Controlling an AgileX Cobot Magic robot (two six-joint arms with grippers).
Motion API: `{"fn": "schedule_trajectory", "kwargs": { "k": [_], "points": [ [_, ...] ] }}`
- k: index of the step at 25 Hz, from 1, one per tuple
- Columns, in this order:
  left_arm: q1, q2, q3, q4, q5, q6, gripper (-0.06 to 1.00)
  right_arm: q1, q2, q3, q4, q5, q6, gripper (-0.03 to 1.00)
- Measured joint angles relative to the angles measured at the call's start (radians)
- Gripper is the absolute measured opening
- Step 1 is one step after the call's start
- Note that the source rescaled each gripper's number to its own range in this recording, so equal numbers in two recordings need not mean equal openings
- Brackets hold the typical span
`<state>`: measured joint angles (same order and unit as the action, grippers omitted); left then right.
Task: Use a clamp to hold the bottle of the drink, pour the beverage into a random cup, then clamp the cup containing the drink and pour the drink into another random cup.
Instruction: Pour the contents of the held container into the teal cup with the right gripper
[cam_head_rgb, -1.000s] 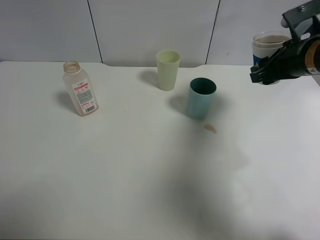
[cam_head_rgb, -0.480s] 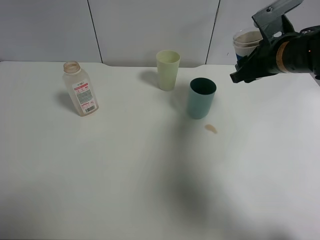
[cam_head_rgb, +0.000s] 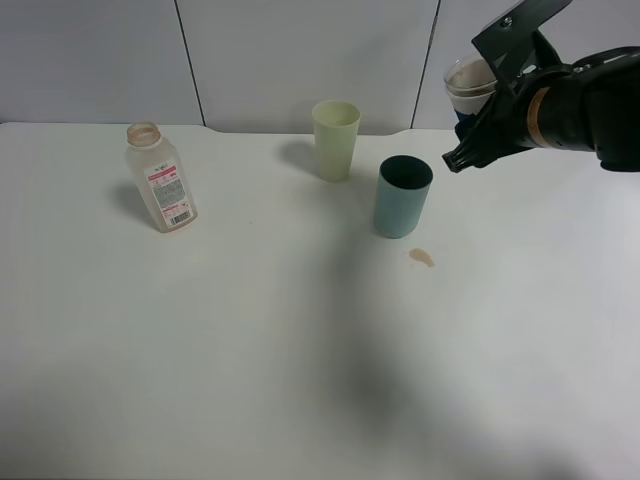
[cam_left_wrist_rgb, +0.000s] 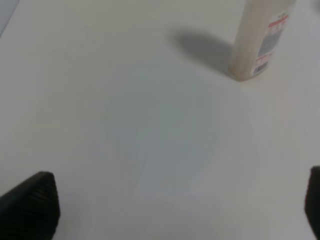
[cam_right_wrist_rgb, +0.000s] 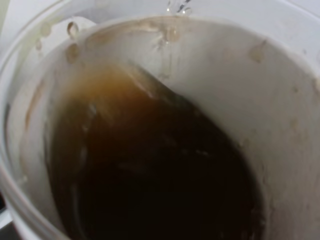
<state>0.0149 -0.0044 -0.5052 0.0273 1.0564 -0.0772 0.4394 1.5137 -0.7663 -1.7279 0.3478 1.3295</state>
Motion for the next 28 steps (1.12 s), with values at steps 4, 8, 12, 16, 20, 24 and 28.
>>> {"fn": "schedule_trajectory", "kwargs": {
  "k": [4,8,12,16,20,24,28],
  "points": [
    [0.0,0.0,0.0,0.0,0.0,0.0,1.0,0.035,0.004,0.0,0.0,0.042,-0.001,0.0],
    [0.0,0.0,0.0,0.0,0.0,0.0,1.0,0.071,0.042,0.0,0.0,0.114,-0.004,0.0],
    [0.0,0.0,0.0,0.0,0.0,0.0,1.0,0.1,0.063,0.0,0.001,0.14,-0.004,0.0],
    [0.0,0.0,0.0,0.0,0.0,0.0,1.0,0.118,0.074,0.0,0.001,0.179,-0.017,0.0],
    [0.0,0.0,0.0,0.0,0.0,0.0,1.0,0.138,0.092,0.0,0.002,0.223,-0.094,0.0],
    [0.0,0.0,0.0,0.0,0.0,0.0,1.0,0.144,0.102,0.0,0.002,0.242,-0.129,0.0],
    [0.0,0.0,0.0,0.0,0.0,0.0,1.0,0.144,0.104,0.0,0.003,0.282,-0.169,0.0]
  ]
}}
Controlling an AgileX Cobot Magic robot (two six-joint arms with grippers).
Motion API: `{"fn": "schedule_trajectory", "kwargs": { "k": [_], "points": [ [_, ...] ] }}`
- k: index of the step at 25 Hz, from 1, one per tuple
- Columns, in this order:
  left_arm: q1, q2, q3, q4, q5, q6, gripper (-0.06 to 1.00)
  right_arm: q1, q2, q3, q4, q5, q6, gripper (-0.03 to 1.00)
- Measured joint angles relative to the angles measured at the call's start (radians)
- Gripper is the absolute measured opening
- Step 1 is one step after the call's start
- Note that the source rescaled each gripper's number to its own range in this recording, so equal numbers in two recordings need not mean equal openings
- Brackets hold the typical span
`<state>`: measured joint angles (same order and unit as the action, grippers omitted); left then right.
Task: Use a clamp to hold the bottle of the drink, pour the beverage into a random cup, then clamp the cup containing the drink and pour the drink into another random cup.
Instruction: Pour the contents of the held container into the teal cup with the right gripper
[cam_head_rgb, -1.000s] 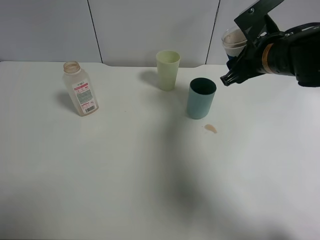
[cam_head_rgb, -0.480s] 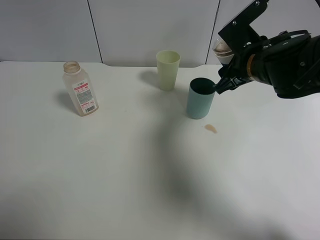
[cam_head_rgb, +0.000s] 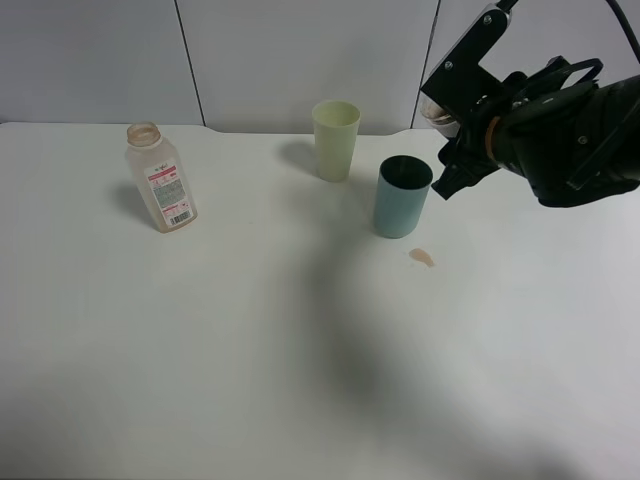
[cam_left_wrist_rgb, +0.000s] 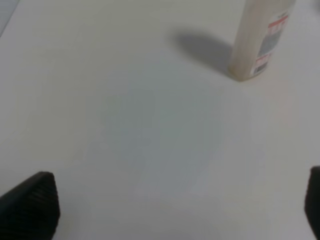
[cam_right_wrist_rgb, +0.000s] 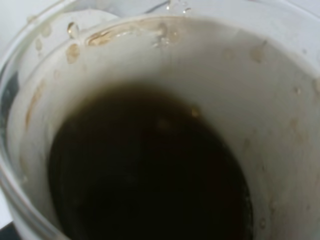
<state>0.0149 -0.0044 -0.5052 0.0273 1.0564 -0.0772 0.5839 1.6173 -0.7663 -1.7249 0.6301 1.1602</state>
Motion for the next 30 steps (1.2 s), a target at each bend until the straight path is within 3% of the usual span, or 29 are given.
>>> {"fn": "schedule_trajectory", "kwargs": {
  "k": [30],
  "points": [
    [0.0,0.0,0.0,0.0,0.0,0.0,1.0,0.015,0.0,0.0,0.0,0.063,-0.275,0.0]
  ]
}}
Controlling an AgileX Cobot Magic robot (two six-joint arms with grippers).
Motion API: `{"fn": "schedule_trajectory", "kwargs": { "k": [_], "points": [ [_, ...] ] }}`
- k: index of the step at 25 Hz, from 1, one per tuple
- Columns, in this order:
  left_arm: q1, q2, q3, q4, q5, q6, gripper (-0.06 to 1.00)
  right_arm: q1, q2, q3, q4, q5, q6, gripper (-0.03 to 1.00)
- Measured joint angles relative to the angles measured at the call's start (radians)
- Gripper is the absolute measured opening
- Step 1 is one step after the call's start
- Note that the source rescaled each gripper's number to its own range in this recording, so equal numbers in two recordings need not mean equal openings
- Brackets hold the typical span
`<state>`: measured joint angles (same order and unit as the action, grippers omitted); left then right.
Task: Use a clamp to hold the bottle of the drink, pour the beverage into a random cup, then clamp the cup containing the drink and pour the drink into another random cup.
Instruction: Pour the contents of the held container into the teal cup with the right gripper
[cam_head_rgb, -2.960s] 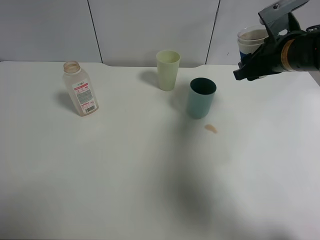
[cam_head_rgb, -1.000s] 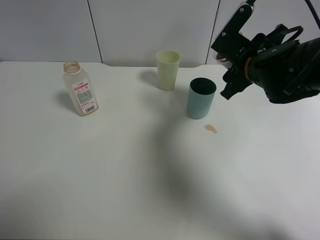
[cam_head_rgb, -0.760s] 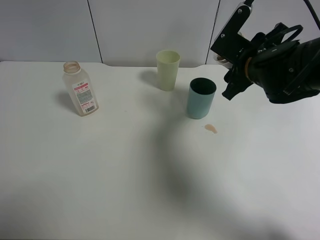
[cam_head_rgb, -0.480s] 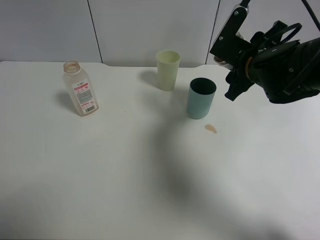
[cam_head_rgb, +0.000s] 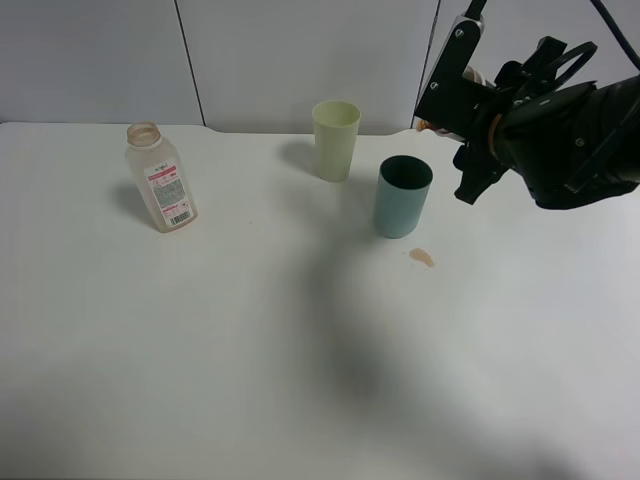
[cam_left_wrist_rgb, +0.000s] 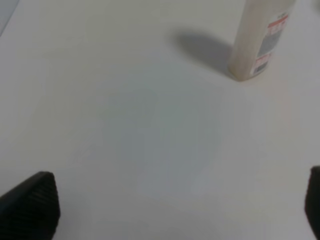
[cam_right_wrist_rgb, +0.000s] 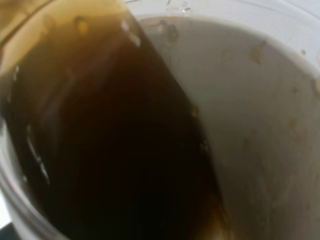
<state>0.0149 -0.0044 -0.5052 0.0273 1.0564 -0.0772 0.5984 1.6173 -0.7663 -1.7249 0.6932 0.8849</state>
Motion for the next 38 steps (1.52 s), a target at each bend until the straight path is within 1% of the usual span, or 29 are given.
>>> {"fn": "schedule_trajectory", "kwargs": {
  "k": [10,19,22,29,38],
  "points": [
    [0.0,0.0,0.0,0.0,0.0,0.0,1.0,0.0,0.0,0.0,0.0,0.031,-0.016,0.0],
    [0.0,0.0,0.0,0.0,0.0,0.0,1.0,0.0,0.0,0.0,0.0,0.067,-0.072,0.0],
    [0.0,0.0,0.0,0.0,0.0,0.0,1.0,0.0,0.0,0.0,0.0,0.068,-0.082,0.0],
    [0.0,0.0,0.0,0.0,0.0,0.0,1.0,0.0,0.0,0.0,0.0,0.069,-0.147,0.0],
    [0.0,0.0,0.0,0.0,0.0,0.0,1.0,0.0,0.0,0.0,0.0,0.07,-0.188,0.0]
  ]
}}
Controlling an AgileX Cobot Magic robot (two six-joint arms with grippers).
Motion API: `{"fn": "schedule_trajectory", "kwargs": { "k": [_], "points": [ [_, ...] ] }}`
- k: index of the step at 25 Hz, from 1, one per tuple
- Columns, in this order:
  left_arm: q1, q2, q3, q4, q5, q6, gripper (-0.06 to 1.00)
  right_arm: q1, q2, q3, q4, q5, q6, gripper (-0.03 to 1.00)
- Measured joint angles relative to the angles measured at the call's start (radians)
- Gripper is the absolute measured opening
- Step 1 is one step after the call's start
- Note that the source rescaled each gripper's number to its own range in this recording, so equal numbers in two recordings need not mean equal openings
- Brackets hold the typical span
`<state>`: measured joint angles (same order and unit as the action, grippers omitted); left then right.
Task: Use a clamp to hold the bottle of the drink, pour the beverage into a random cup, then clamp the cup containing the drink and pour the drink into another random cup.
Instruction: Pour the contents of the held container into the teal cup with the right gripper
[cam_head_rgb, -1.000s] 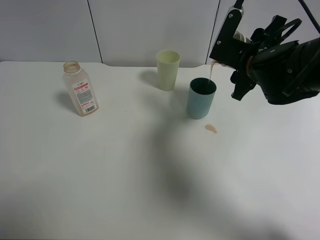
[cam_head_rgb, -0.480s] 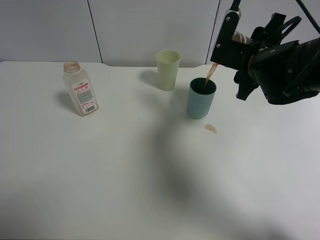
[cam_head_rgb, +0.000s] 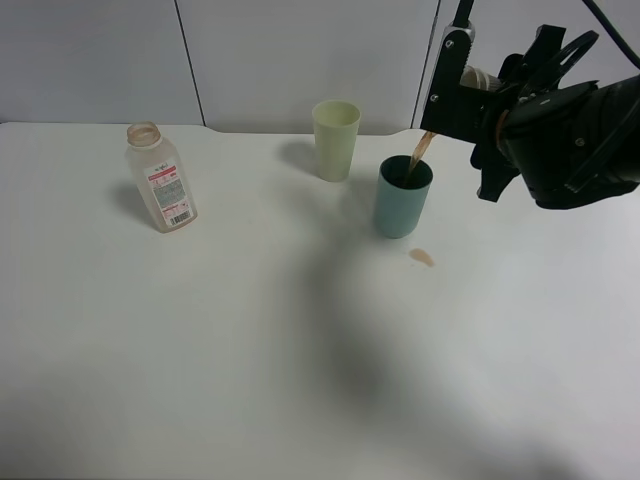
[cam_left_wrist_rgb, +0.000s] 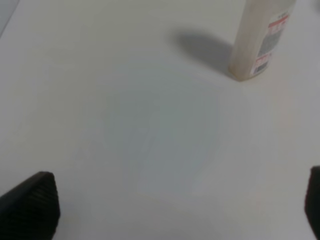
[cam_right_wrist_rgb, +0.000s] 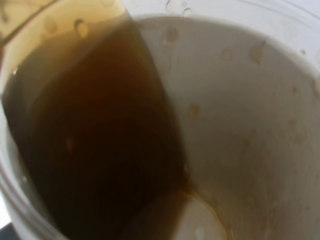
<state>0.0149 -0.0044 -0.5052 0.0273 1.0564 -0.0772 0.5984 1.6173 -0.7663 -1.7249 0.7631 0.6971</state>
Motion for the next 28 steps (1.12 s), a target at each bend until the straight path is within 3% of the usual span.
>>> {"fn": "schedule_trajectory", "kwargs": {
  "k": [28],
  "points": [
    [0.0,0.0,0.0,0.0,0.0,0.0,1.0,0.0,0.0,-0.002,0.0,0.025,-0.301,0.0]
  ]
}}
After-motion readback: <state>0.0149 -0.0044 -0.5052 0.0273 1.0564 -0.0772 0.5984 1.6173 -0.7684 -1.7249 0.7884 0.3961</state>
